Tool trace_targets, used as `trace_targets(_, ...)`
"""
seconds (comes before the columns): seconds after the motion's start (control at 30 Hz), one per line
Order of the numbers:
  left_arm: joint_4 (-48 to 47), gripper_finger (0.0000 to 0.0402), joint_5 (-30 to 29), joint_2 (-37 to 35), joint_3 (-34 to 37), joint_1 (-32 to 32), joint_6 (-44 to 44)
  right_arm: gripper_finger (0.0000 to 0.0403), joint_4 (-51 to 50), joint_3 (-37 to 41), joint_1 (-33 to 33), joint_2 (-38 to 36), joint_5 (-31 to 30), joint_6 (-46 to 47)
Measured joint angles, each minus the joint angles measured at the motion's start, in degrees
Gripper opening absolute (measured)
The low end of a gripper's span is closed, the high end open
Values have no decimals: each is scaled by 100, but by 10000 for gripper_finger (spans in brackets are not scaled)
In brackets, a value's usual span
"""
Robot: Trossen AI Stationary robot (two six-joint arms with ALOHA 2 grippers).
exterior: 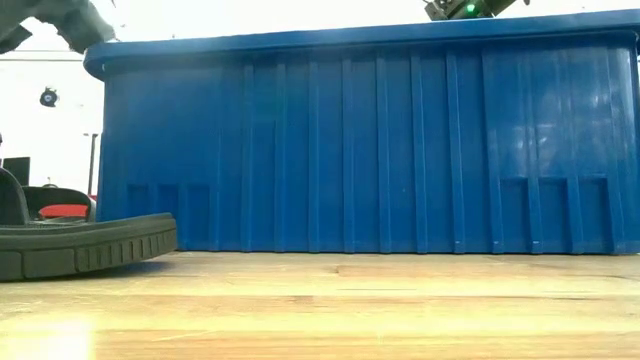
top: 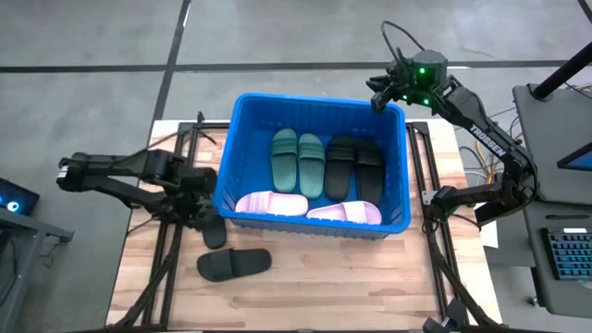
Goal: Pick and place slides into bin
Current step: Put the black slide into the blue container
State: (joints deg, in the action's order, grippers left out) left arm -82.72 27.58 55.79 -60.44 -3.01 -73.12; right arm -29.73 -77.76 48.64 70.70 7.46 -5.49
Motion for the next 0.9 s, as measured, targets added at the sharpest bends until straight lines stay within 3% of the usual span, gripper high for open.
trace_targets(0.3, 1477, 194, 96, -259, 640, -454, -154, 79, 3, 0, 0, 0, 0, -79)
trace_targets(0.5, 1243, 219, -111, -271, 947, -808, -646, 75, 2, 0, 2, 0, 0, -120)
trace_targets(0.6, 1569, 219, -191, -301, 1217, -1153, -1170, 70, 2, 0, 2, 0, -1, -120)
trace_targets(0.77, 2629, 219, -1015, -307, 1499, -1863, -1982, 70, 0, 2, 2, 0, -2, -115)
trace_targets(0.9, 2580, 219, -1674, -261, 1514, -2402, -2679, 75, -4, 3, 2, 0, -2, -57)
